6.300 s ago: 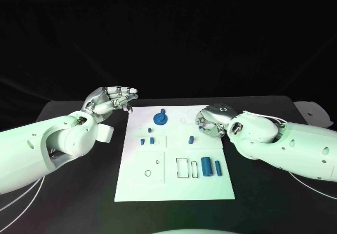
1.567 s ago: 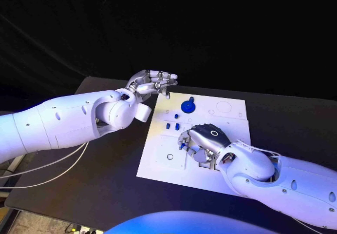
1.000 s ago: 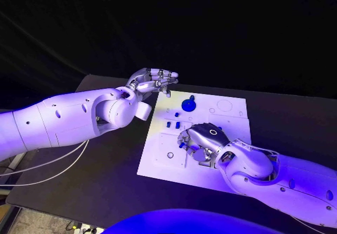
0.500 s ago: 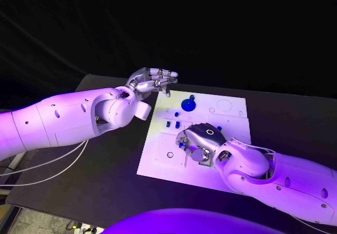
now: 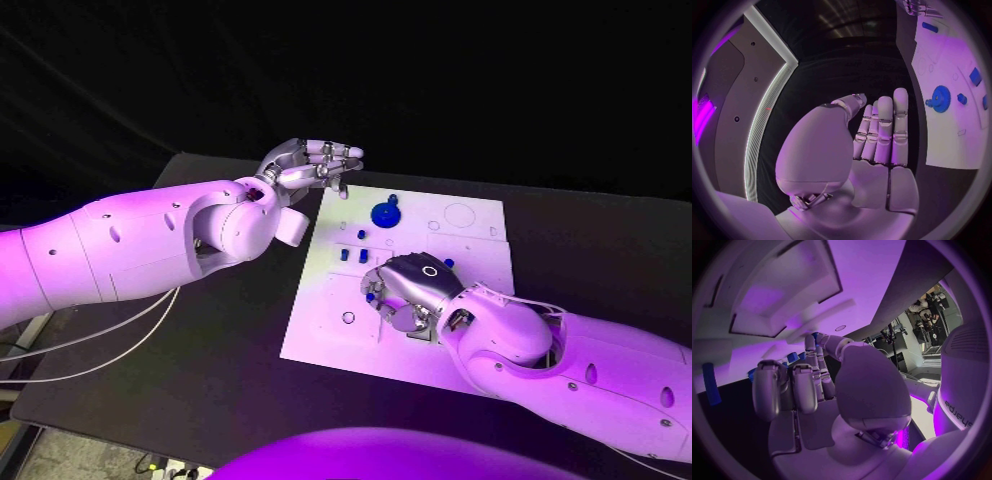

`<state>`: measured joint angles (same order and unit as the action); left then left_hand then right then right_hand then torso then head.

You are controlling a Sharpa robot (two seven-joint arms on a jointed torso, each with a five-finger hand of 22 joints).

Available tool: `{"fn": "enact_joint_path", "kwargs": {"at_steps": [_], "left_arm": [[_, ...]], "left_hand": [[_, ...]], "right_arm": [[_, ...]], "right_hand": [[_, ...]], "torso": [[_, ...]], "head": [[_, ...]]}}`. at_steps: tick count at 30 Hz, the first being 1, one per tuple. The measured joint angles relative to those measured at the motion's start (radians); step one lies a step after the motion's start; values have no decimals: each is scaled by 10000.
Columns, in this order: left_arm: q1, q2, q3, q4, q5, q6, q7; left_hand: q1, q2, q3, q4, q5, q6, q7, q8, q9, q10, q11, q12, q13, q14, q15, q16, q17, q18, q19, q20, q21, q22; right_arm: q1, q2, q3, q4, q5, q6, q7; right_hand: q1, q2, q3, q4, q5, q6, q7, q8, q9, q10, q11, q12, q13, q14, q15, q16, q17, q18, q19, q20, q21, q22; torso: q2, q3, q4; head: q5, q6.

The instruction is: Assemble the parts on the task board

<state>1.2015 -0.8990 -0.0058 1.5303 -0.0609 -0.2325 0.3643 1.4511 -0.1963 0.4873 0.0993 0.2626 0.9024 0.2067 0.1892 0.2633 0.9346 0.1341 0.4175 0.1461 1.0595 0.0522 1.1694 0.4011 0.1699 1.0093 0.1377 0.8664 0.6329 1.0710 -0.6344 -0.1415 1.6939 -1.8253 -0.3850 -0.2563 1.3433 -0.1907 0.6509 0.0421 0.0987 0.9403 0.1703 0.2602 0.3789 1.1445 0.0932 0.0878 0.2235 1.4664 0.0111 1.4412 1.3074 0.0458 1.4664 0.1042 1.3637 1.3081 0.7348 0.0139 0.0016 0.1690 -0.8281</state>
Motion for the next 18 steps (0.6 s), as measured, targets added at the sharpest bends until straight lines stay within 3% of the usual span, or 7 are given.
{"fn": "enact_joint_path", "kwargs": {"at_steps": [3, 6, 13, 18], "left_arm": [[0, -8, 0, -1, 0, 0, -9], [0, -19, 0, -5, 0, 0, -19], [0, -55, 0, -11, 0, 3, -35], [0, -67, -1, -13, 0, 8, -43]], "left_hand": [[0, 0, 31, -31, 0, 0, 0, 0, 0, 0, 0, 0, 0, 0, 0, 0, 0, -1, 0, 0, 0, 0], [0, 0, 29, -29, 0, 0, 0, 0, 0, 0, 0, 0, 0, 0, 0, 0, 0, -1, 0, 0, 0, -4], [0, 0, 29, -29, 0, 0, 0, 0, 1, 0, 0, 0, -1, 0, 0, 0, 1, 0, 0, 0, 0, -8], [0, 0, 29, -29, 0, 0, 0, 0, 1, 0, 0, 0, -1, 0, 0, 0, 1, 0, 0, 0, 0, -8]], "right_arm": [[-26, -114, -24, 93, -12, -103, -27], [-39, -352, -35, 250, -27, -244, -96], [27, -1098, 63, 940, -45, -788, -180], [341, -1855, 199, 1413, 31, -1115, -183]], "right_hand": [[-208, -222, 5, 5, -205, -208, 30, -211, -111, -392, 142, -170, -170, 8, 41, -94, 0, 0, -2, 72, -420, 0], [-224, -424, 1, 8, -296, -281, -7, -258, -136, -573, 138, -163, -168, 18, 51, -139, -3, -1, -38, 108, -650, -1], [-296, -493, -96, 105, -295, -163, -64, -257, -135, -603, 141, -86, -182, 18, 50, -210, -121, -1, -67, 136, -820, -2], [-335, -532, -175, 126, -295, -154, -55, -257, -135, -639, 105, -11, -188, 18, 50, -210, -154, -1, -74, 143, -820, -2]], "torso": [[-1, 4, 1], [-3, 7, 3], [-8, 4, -14], [-8, 4, -14]], "head": [[-17, 22], [-39, 52], [-104, 126], [-222, 217]]}}
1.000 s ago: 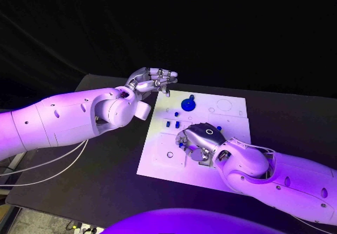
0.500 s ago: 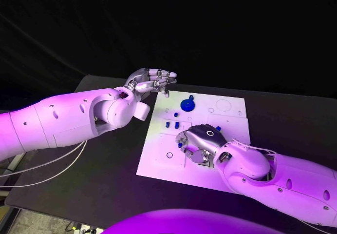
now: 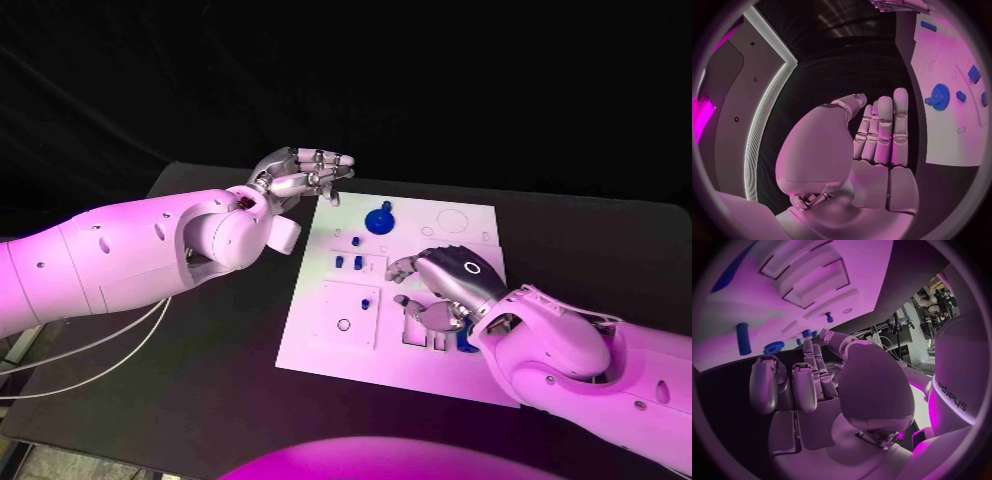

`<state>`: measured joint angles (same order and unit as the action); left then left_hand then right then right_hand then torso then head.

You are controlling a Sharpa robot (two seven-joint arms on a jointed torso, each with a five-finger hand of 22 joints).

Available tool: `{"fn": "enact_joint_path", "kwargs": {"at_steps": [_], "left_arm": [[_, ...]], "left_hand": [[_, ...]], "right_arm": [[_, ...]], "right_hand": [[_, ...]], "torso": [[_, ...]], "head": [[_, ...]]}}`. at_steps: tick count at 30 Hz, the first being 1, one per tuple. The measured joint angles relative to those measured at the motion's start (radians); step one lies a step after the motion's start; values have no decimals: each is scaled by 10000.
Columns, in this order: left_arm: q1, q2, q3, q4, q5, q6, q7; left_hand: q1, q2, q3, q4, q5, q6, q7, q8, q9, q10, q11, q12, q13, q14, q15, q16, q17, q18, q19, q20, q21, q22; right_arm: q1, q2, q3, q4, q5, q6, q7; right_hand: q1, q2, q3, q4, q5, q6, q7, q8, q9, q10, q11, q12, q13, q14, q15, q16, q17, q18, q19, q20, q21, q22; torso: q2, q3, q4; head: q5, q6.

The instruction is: Assemble the parts on the task board

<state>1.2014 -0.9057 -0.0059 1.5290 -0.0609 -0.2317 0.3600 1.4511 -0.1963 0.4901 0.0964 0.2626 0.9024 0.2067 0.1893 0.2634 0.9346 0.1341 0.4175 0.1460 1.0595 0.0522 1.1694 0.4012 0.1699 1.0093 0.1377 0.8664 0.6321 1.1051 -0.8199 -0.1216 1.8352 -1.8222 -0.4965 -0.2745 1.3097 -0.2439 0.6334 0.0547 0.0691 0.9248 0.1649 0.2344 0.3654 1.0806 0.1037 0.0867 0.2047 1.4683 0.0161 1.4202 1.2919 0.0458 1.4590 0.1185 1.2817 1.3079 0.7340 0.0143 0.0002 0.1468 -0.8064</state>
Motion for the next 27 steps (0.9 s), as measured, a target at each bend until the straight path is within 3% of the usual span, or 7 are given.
{"fn": "enact_joint_path", "kwargs": {"at_steps": [4, 7, 11, 13, 16, 21, 27], "left_arm": [[-1, -15, -2, 0, 0, 10, -6], [-1, -27, -2, 0, 0, 18, -8], [-2, -28, -3, 0, 0, 34, -9], [-2, -29, -3, 0, 0, 42, -10], [-2, -29, -3, 0, 0, 52, -10], [-1, -30, -3, 0, 0, 70, -11], [-1, -31, -3, -1, 0, 85, -13]], "left_hand": [[0, 0, 0, 0, 0, 0, 0, 0, 0, -36, 36, 46, -1, 0, 0, 0, -13, 0, 0, 0, 0, 0], [0, 0, 0, 0, 0, 0, 0, 0, 0, -36, 36, 46, -1, 0, 0, 0, -13, 0, 0, 0, 0, 0], [0, 0, 0, 0, 0, 0, 0, 0, 0, -36, 36, 46, -1, 0, 0, 0, -13, -1, 0, 0, 0, 1], [0, 0, 0, 0, 0, 0, 0, 0, 0, -36, 35, 46, -2, 0, 0, 0, -13, -1, 0, 0, 0, 1], [0, 0, 0, 0, 0, 0, 0, 0, 0, -36, 36, 46, -2, 0, 0, 0, -12, -1, 0, 0, 0, 1], [0, 0, 0, 0, 0, 0, 0, 0, 1, -35, 36, 45, 8, 0, 0, 0, -12, 0, 0, 0, 0, 1], [0, 0, 0, 0, 0, 0, 0, 0, 1, -35, 35, 45, 11, 0, 0, 0, -12, -1, 0, 0, 0, 1]], "right_arm": [[466, -653, 85, 88, 335, 28, 41], [782, -1033, 133, -30, 653, 204, 88], [947, -1268, 132, -229, 933, 592, 157], [991, -1302, 131, -329, 1010, 795, 183], [1035, -1261, 128, -469, 1090, 1113, 215], [1046, -1022, 101, -688, 1128, 1524, 256], [1018, -773, 68, -885, 1129, 1825, 288]], "right_hand": [[-136, -136, -191, 100, 141, -76, -76, -82, -49, -15, -15, 90, -52, 0, 0, 0, 24, 0, 0, 0, -78, -1], [-197, -197, -907, 243, 353, -282, -206, -271, -112, -309, -48, 90, -199, 0, 0, 0, 50, 159, -41, -41, -415, -1], [389, 174, -2531, 581, 353, -429, -288, -453, -204, -749, 31, 238, -502, 0, -1, 0, 38, 160, -128, 15, -845, -2], [591, 321, -2912, 714, 353, -416, -301, -453, -218, -803, 53, 273, -589, 0, -1, 0, 9, 160, -128, 15, -950, -2], [752, 386, -3056, 816, 353, -359, -358, -453, -228, -803, 53, 349, -644, 0, -1, 0, -5, 159, -128, 15, -970, -2], [948, 502, -3036, 835, 352, -239, -294, -452, -247, -710, -32, 558, -670, 0, -1, 0, -29, 159, -127, 15, -970, -3], [1039, 490, -2870, 1001, 452, -31, -252, -452, -261, -451, -68, 722, -707, 0, -1, 0, -78, 160, -70, -42, -790, -3]], "torso": [[-5, -10, 7], [-10, -22, 0], [-13, -28, -6], [-16, -32, -6], [-15, -29, -3], [-7, -29, 12], [-1, -35, 20]], "head": [[-141, 79], [-224, 145], [-311, 216], [-334, 241], [-376, 276], [-400, 292], [-375, 269]]}}
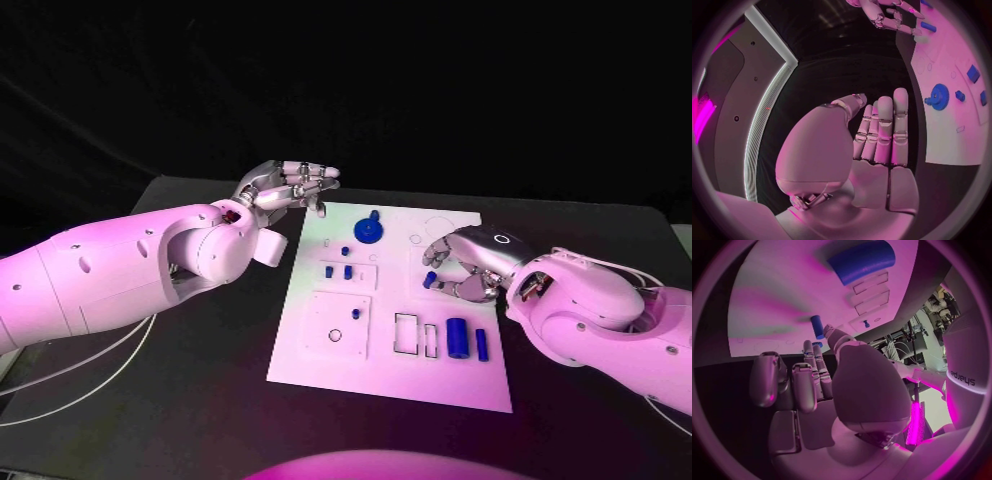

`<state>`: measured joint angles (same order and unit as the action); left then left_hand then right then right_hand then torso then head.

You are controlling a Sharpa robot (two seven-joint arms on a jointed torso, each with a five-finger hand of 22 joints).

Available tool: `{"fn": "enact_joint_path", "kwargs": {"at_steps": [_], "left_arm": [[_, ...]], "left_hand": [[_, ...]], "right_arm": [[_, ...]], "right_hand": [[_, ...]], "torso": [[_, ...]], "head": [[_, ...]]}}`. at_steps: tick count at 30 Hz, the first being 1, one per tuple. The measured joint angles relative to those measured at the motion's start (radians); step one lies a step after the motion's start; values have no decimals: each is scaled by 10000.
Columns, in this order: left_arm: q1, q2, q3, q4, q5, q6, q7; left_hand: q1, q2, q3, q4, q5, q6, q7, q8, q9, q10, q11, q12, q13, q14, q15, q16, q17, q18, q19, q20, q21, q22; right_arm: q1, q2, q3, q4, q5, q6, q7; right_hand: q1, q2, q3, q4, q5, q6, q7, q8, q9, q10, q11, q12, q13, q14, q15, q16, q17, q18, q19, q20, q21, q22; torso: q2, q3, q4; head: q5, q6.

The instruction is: Assemble the parts on the task board

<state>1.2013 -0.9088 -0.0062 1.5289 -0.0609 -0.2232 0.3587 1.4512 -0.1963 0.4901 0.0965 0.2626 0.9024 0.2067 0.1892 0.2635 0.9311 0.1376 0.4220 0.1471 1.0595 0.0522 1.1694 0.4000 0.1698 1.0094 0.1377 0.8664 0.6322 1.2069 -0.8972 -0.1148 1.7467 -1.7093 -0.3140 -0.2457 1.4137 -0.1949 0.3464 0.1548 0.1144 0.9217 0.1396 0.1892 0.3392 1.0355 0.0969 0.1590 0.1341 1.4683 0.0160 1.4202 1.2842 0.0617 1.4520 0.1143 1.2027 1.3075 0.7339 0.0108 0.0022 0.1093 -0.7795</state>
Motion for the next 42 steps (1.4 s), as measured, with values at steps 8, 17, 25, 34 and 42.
{"fn": "enact_joint_path", "kwargs": {"at_steps": [8, 17, 25, 34, 42], "left_arm": [[0, -22, 0, 10, 0, 11, -3], [0, -41, -1, 17, 0, 16, -7], [0, -45, -1, 19, 0, 20, -10], [0, -40, -1, 14, 0, 26, -21], [0, -15, -1, -12, 0, 31, -27]], "left_hand": [[0, 0, 0, 0, 0, 0, 0, 0, 0, 0, 0, 0, 0, 0, 0, 0, 1, 0, 0, 0, 0, 0], [0, 0, 0, 0, 0, 0, 0, 0, 0, 1, 0, 42, -1, 0, 0, 0, -12, 1, 0, 0, 0, 0], [0, 0, 0, 0, 0, 0, 0, 0, 0, 1, 0, 41, 5, 0, 0, 0, -12, 0, 0, 0, 0, 1], [0, 0, 0, 0, 0, 0, 0, 0, 0, 1, 0, 41, 9, 0, 0, 0, -12, 0, 0, 0, 0, 0], [0, 0, 0, 0, 0, 0, 0, 0, 1, 1, 0, 41, 8, 0, 0, 0, -11, 0, 0, 0, 0, 1]], "right_arm": [[-61, 243, -43, -197, -3, 255, 33], [-85, 338, -61, -332, -50, 401, 35], [-91, 380, -62, -394, -156, 410, 26], [-98, 329, -65, -282, -237, 266, 21], [-54, -43, 6, 475, -252, -150, 34]], "right_hand": [[83, 0, 580, 127, 40, 486, 17, 78, -9, 482, -89, 131, -86, -37, -37, 0, 124, -1, 90, -89, 493, -1], [121, 37, 1083, 138, 77, 864, -42, 224, 45, 820, -151, 131, -148, -34, -112, 78, 229, -1, 127, -125, 808, -2], [205, 121, 1444, 125, -86, 1020, -93, 300, 95, 1018, -209, 127, -190, -29, -116, 117, 240, -1, 126, -125, 934, -2], [342, 294, 2033, -247, -647, 1305, -152, 566, 247, 1405, -205, 123, -198, -34, -256, 195, 239, 0, 125, -196, 1335, 6], [377, 360, 2136, -352, -619, 1328, -153, 623, 371, 1442, -168, 124, -121, -34, -256, 195, 238, 0, 160, -231, 1389, 5]], "torso": [[3, 0, -13], [3, 6, -21], [-3, 12, -20], [-5, 12, -21], [-25, 13, -34]], "head": [[33, -48], [45, -95], [54, -118], [59, -137], [50, -139]]}}
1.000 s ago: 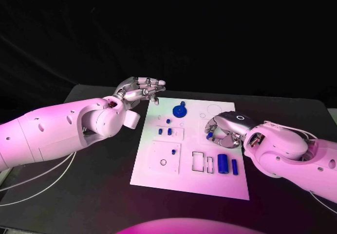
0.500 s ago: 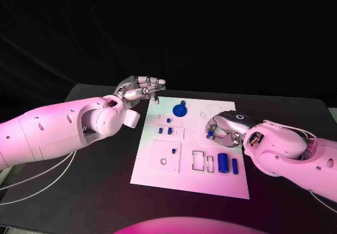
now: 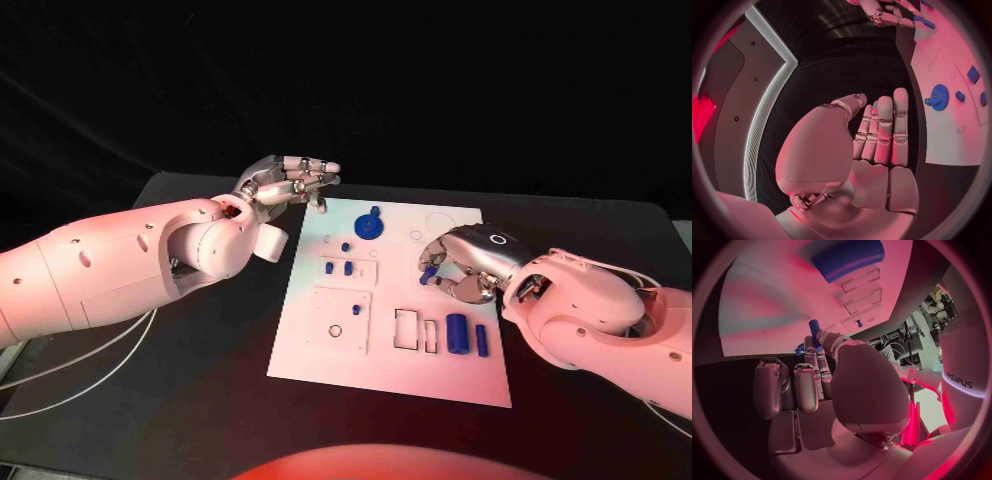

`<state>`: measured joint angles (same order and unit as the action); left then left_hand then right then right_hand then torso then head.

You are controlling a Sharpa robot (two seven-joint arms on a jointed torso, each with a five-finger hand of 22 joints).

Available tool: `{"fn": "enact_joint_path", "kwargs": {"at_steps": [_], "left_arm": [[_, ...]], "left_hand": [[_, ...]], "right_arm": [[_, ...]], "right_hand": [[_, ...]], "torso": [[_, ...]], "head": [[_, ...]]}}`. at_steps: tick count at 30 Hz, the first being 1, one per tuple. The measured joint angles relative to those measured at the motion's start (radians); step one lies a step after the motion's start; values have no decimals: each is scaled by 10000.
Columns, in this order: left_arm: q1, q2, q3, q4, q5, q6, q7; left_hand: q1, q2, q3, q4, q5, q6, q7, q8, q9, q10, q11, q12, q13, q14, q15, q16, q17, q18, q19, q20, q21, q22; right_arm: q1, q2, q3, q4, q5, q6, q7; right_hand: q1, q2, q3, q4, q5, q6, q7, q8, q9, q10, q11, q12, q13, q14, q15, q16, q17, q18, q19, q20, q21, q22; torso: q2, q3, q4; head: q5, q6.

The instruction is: Assemble the parts on the task board

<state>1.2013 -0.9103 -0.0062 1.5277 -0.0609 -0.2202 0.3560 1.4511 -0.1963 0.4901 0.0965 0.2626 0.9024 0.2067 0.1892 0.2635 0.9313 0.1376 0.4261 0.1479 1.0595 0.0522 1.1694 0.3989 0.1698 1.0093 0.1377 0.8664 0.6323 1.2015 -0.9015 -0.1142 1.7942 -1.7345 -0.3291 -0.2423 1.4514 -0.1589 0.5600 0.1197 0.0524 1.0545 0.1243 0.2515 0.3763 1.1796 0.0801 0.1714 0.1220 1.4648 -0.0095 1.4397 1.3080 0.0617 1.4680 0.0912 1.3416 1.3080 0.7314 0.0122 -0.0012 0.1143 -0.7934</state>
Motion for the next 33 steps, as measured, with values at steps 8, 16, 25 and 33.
{"fn": "enact_joint_path", "kwargs": {"at_steps": [8, 16, 25, 33], "left_arm": [[0, 85, 0, -77, 0, 10, -3], [-1, 171, 0, -138, 0, 28, -5], [-1, 243, -1, -179, 0, 54, -7], [-1, 277, -2, -168, 0, 77, -9]], "left_hand": [[0, 0, 0, 0, 0, 0, 0, 0, 0, 0, 0, 0, -1, 0, 0, 0, 0, 0, 0, 0, 0, 0], [0, 0, 0, 0, 0, 0, 0, 0, 0, 0, 0, 0, -2, 0, 0, 0, 1, 1, 0, 0, 0, 0], [-53, 53, 27, -28, 0, 0, 0, 0, 0, 0, 0, 67, 12, 0, 0, 0, -21, 0, 0, 0, 0, 0], [-53, 53, 27, -27, 0, 0, 0, 0, 0, 0, 0, 66, 12, 0, 0, 0, -20, 0, 0, 0, 0, 0]], "right_arm": [[196, -127, 103, 993, 74, -433, 45], [34, 813, 83, 1147, 272, -755, 194], [-530, 1971, -114, 666, 425, -903, 461], [-796, 2502, -242, 33, 478, -896, 633]], "right_hand": [[-11, 12, 60, -61, 0, -2, -1, 43, 5, 1, 1, 0, 33, 0, 0, 0, -1, 1, 0, 0, 41, -1], [-11, 11, 109, -114, 56, -13, -6, 65, 19, 1, 1, -1, 30, 0, 1, 0, -2, 0, 0, 1, 40, -2], [-10, 10, 141, -169, 56, 12, 24, 63, 68, 37, 35, -21, 21, 0, 1, -1, -3, 0, 0, 1, 40, -3], [-10, 9, 166, -196, 100, 9, 26, 49, 74, 92, -16, -62, 23, 0, 2, -1, -4, 0, 0, 2, 40, -4]], "torso": [[-9, -8, 5], [-5, -8, 7], [12, -20, 15], [26, -14, 12]], "head": [[-3, 43], [68, 56], [189, 50], [279, 1]]}}
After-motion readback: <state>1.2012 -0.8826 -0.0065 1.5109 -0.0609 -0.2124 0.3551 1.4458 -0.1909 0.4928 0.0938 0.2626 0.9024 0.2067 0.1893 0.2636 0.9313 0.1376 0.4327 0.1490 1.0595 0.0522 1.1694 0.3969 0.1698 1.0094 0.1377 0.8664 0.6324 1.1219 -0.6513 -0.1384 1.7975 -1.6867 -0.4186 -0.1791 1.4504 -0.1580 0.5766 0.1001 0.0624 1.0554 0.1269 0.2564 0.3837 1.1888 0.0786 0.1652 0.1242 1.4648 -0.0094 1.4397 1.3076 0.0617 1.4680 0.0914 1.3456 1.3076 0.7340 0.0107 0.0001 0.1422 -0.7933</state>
